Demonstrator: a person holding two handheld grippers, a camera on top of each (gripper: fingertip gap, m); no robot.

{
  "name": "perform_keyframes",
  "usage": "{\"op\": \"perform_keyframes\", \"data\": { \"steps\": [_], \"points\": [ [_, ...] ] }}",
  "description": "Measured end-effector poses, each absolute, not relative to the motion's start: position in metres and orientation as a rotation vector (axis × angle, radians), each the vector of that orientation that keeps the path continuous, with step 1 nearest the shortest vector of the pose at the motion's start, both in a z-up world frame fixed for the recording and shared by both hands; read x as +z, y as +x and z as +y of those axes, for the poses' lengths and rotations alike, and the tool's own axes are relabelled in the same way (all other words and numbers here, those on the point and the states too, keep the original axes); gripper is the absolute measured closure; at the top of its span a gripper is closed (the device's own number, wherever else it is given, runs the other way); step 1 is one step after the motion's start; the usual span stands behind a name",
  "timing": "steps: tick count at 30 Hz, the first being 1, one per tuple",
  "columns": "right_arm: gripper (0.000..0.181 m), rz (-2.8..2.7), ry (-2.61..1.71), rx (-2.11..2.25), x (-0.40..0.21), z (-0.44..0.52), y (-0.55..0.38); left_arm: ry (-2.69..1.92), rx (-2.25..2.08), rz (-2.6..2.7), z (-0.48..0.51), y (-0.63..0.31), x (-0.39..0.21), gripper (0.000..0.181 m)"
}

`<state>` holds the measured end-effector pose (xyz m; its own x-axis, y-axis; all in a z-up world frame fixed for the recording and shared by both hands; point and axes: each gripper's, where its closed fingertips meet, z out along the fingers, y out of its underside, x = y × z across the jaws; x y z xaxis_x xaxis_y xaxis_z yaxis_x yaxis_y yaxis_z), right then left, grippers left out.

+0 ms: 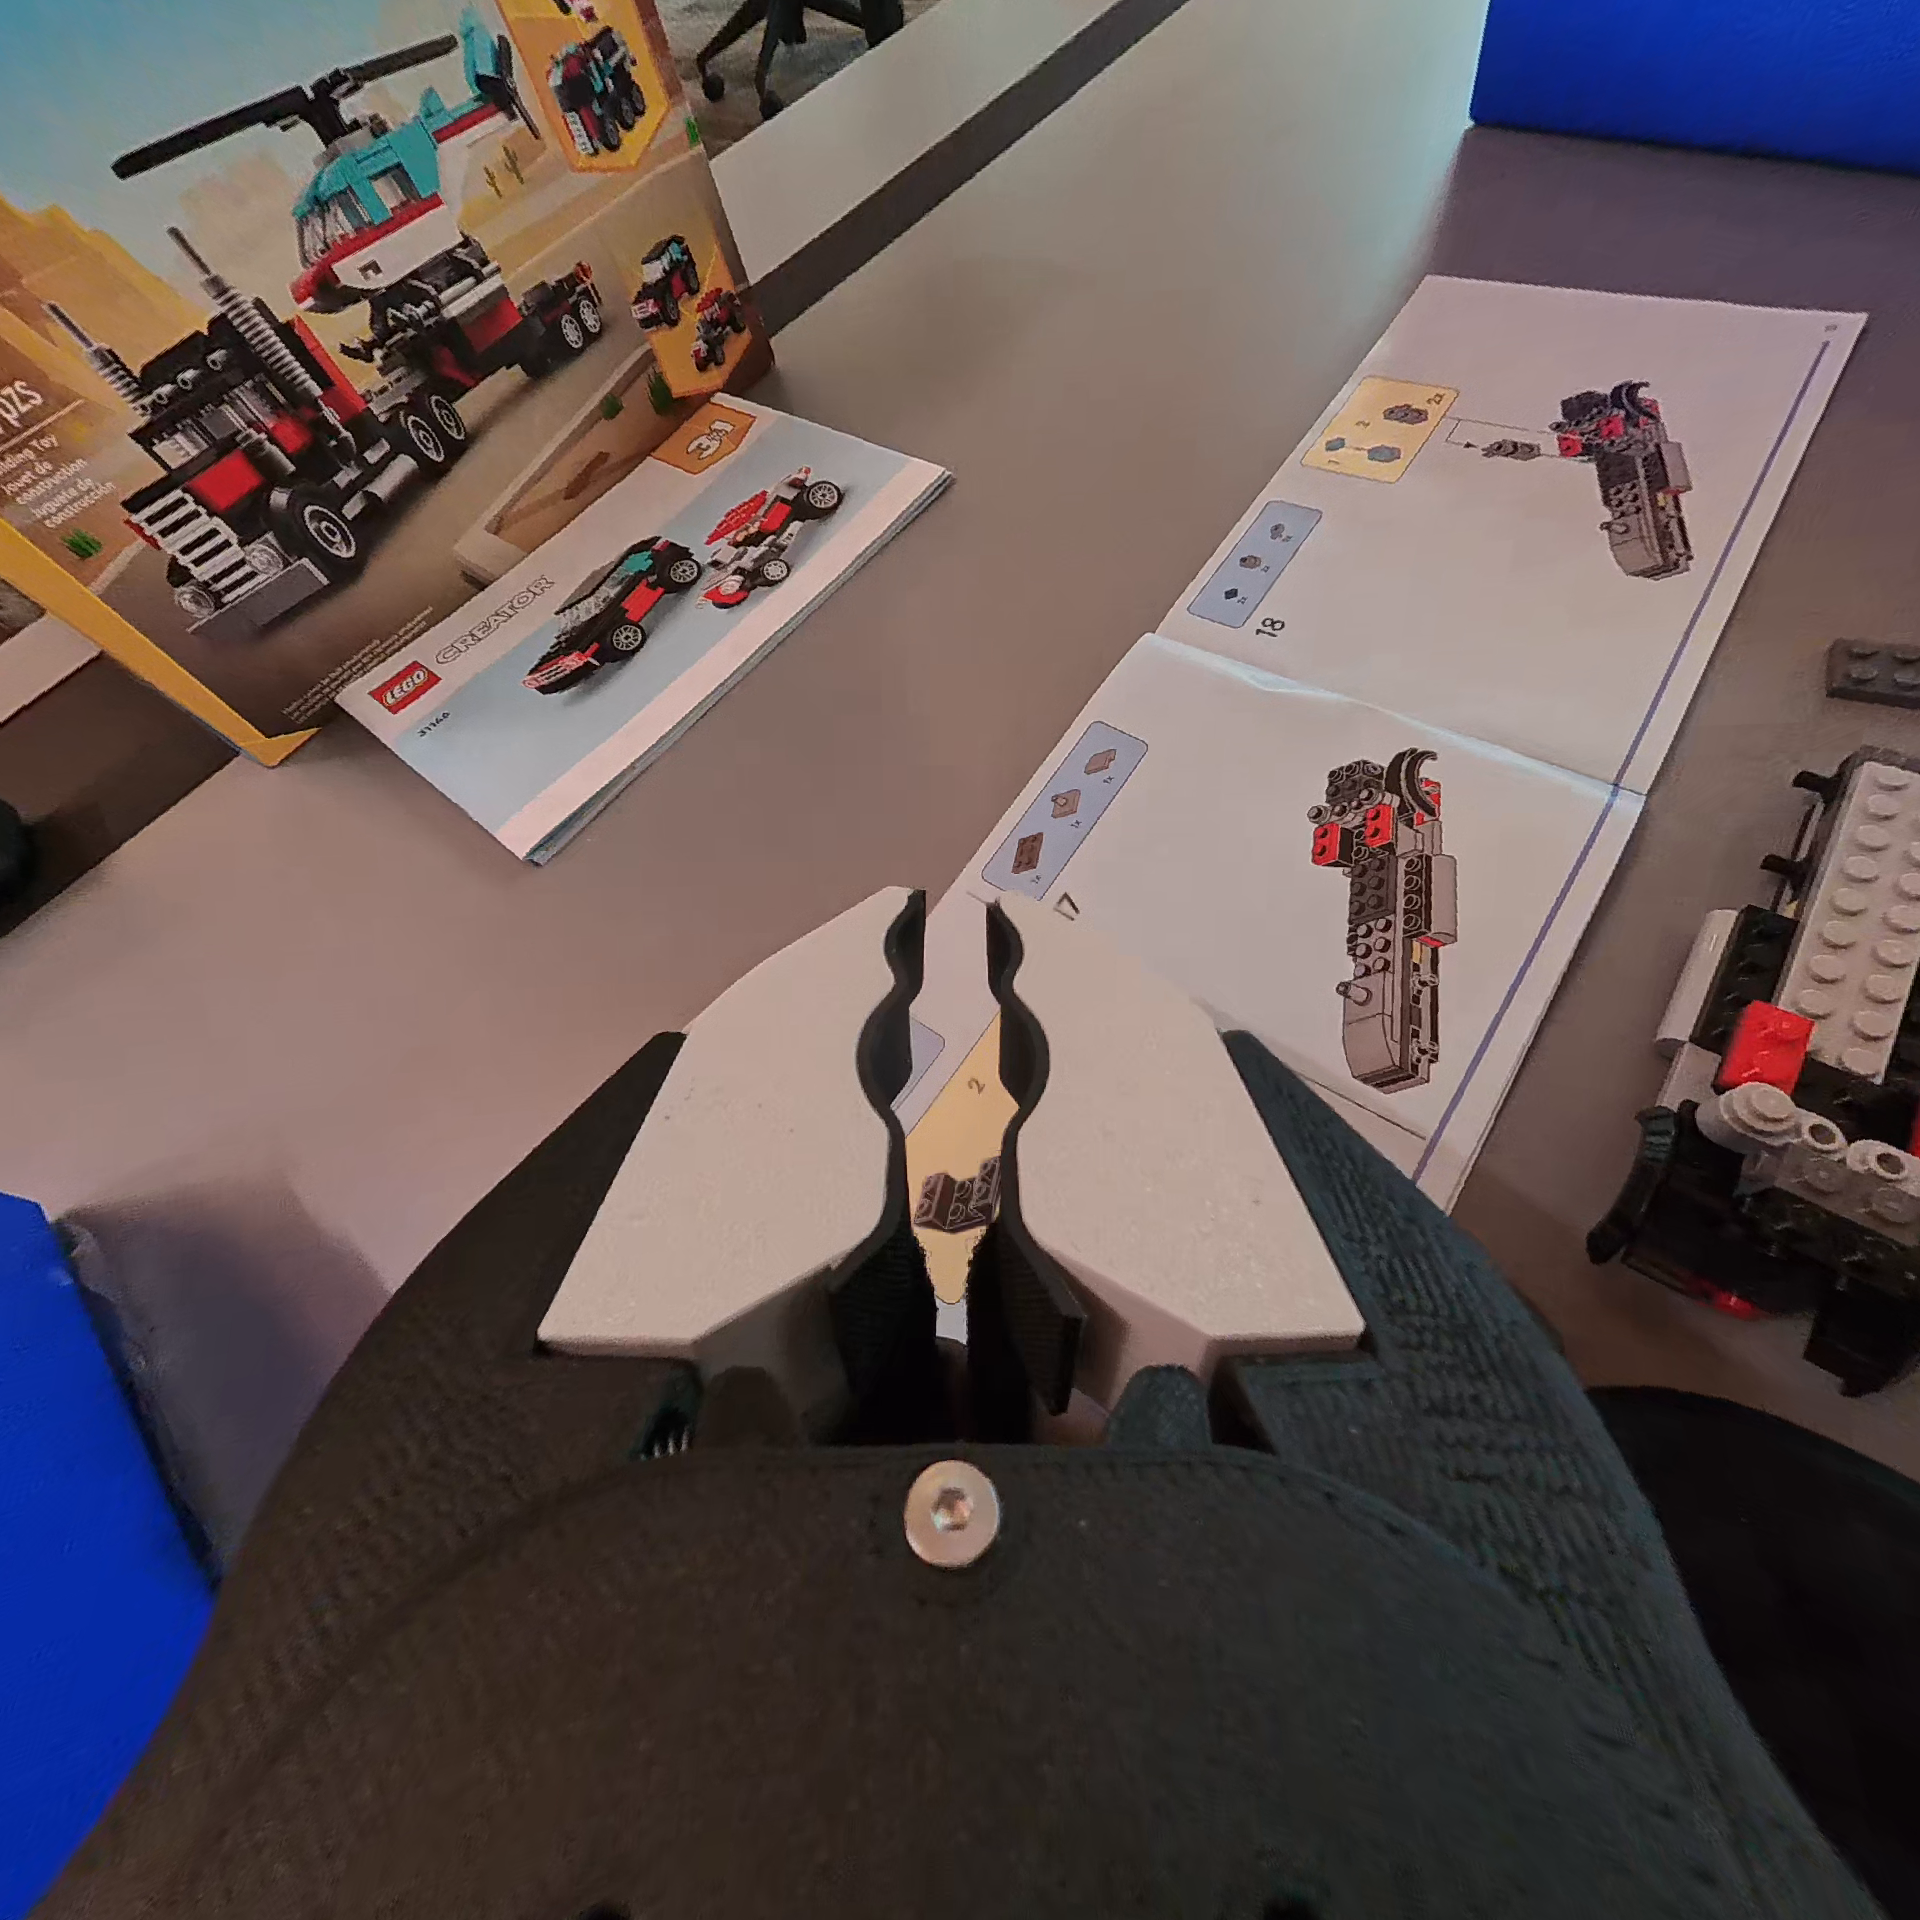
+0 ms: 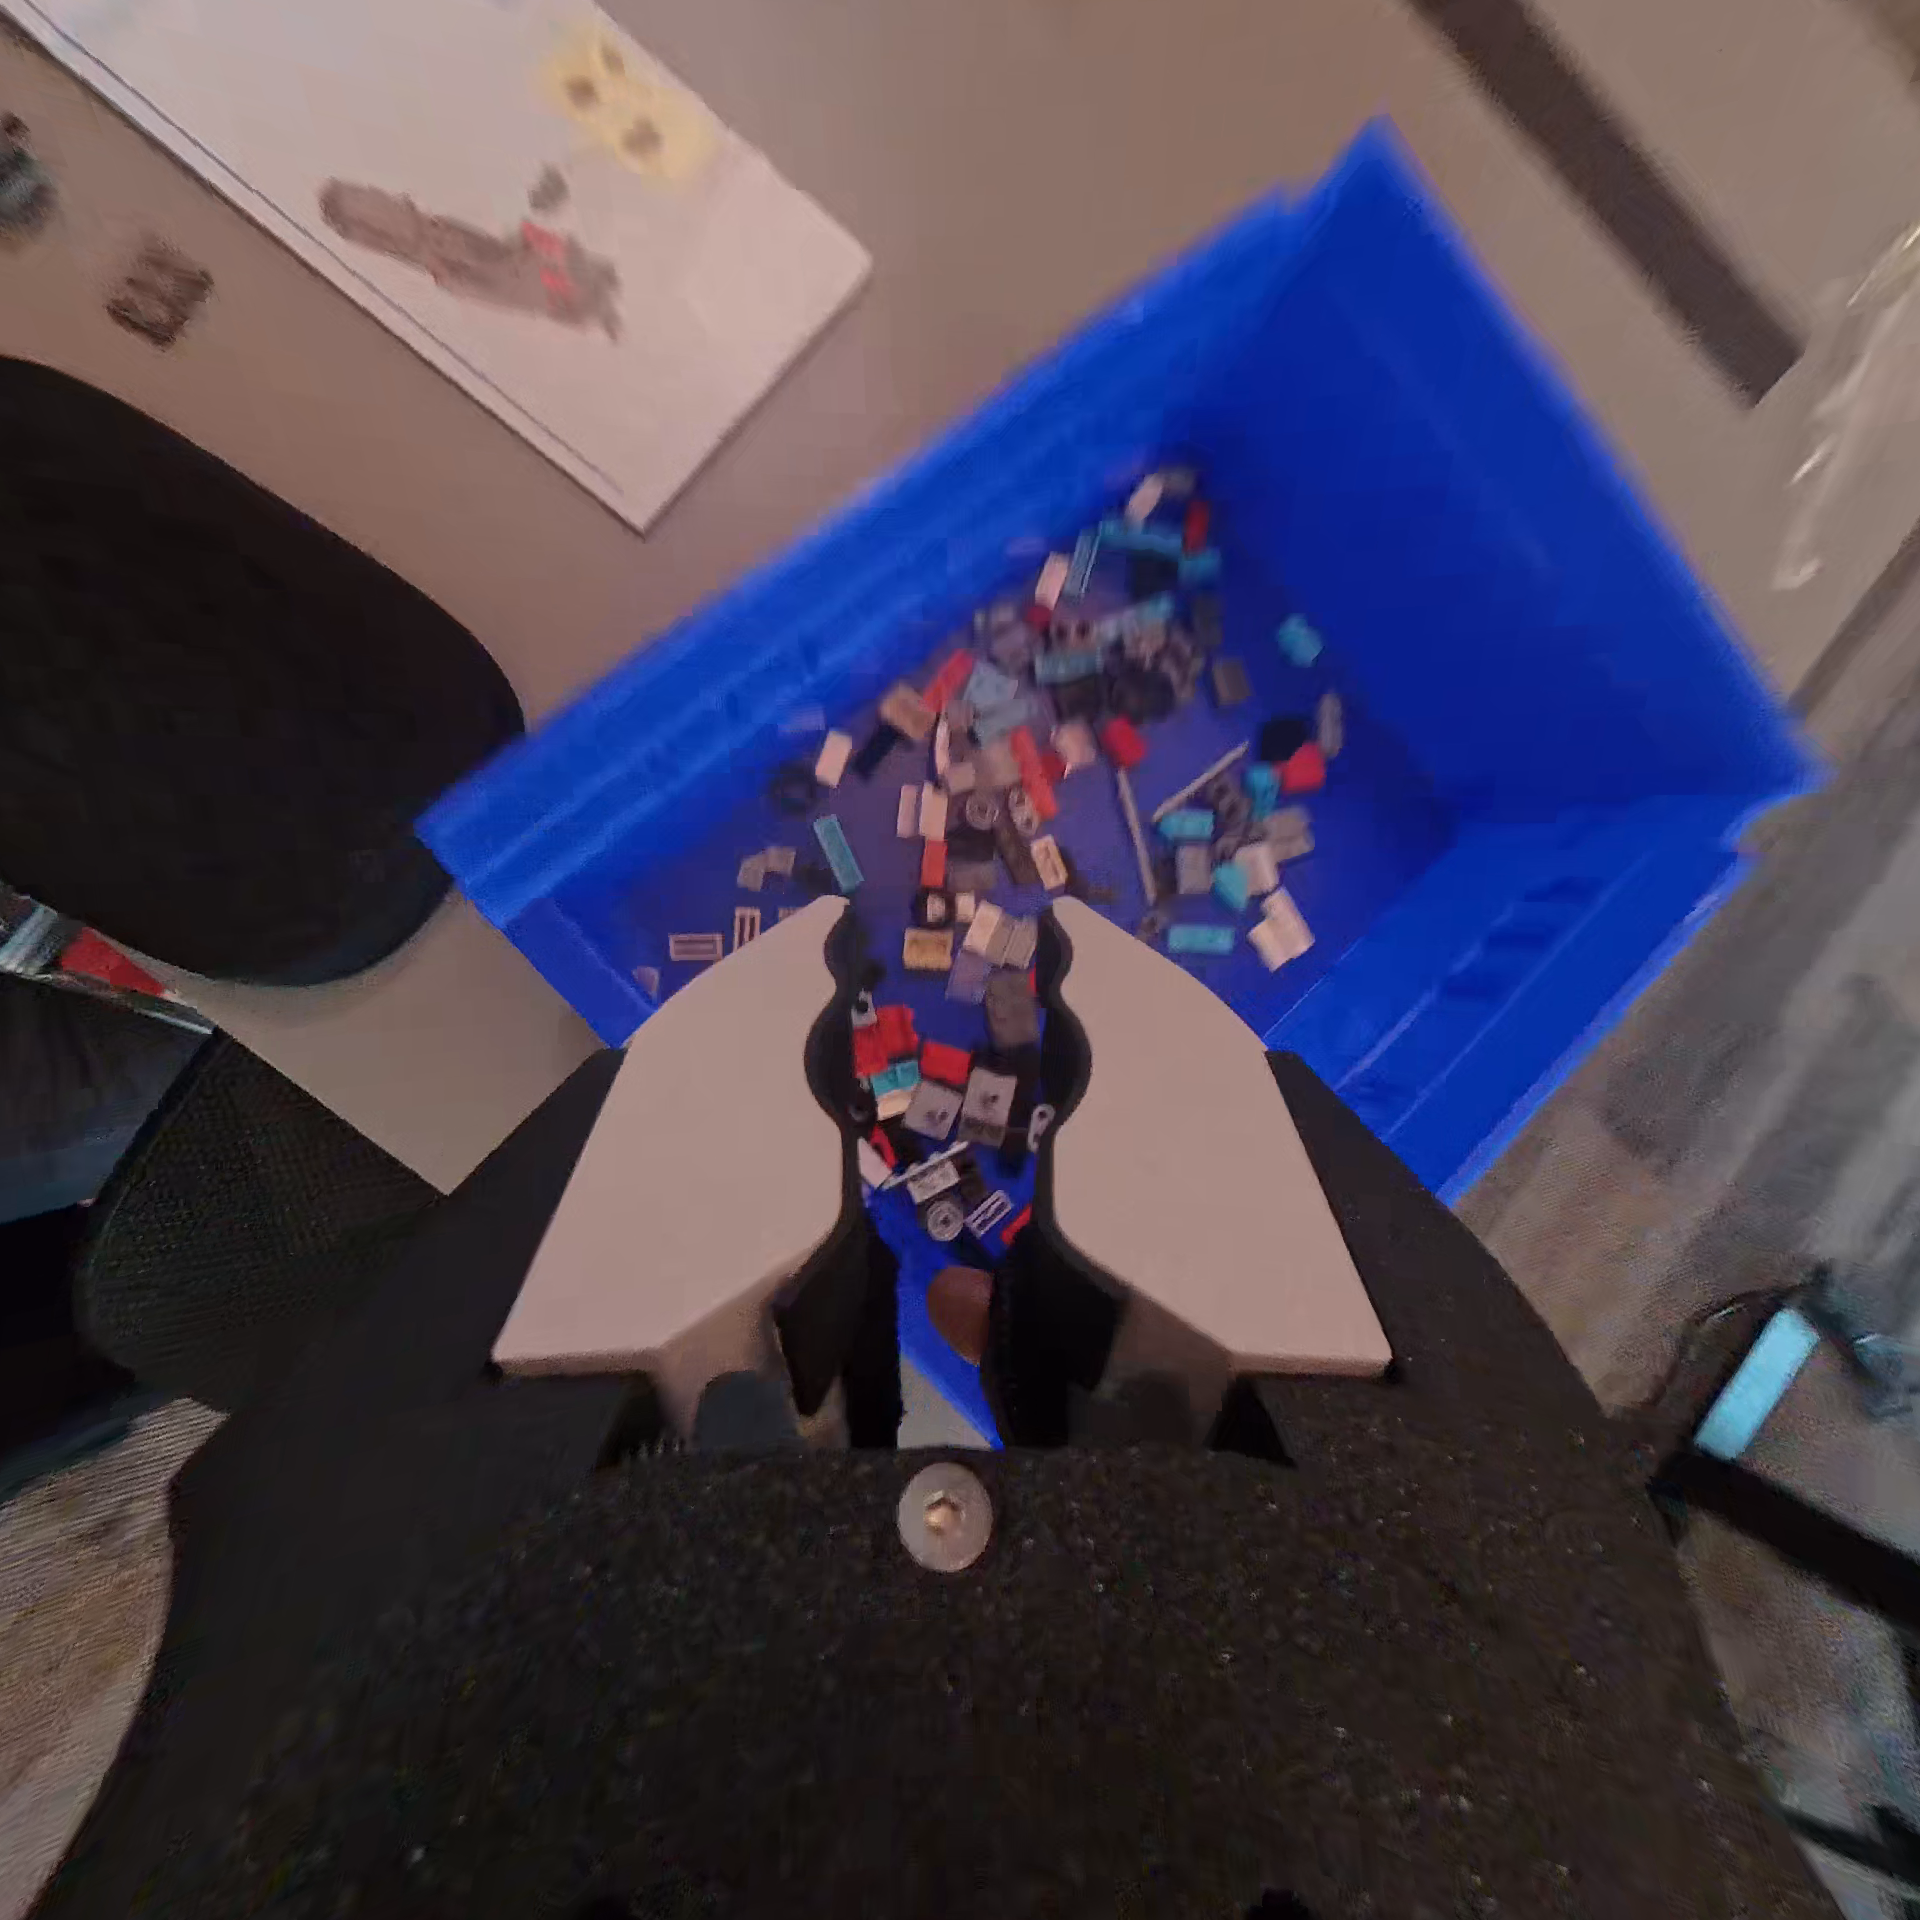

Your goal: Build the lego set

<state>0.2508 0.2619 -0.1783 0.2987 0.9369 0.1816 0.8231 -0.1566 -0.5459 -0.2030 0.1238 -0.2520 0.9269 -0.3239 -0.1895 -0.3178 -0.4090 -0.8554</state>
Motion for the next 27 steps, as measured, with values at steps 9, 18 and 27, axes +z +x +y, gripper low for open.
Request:
{"op": "perform_keyframes", "data": {
  "steps": [9, 18, 27],
  "points": [
    [0.149, -1.685, -2.330, 0.016, -0.290, 0.287, 0.289, -1.990, -0.090, 0.396, 0.126, -0.205, -0.250, 0.170],
    [0.164, -1.702, -2.465, 0.132, -0.304, 0.286, 0.289, -1.995, -0.075, 0.423, 0.123, -0.203, -0.250, 0.170],
    [0.164, -1.206, -2.010, 0.274, -0.167, 0.250, 0.188, -1.976, -0.061, 0.422, 0.123, -0.203, -0.246, 0.170]
  ]
}}
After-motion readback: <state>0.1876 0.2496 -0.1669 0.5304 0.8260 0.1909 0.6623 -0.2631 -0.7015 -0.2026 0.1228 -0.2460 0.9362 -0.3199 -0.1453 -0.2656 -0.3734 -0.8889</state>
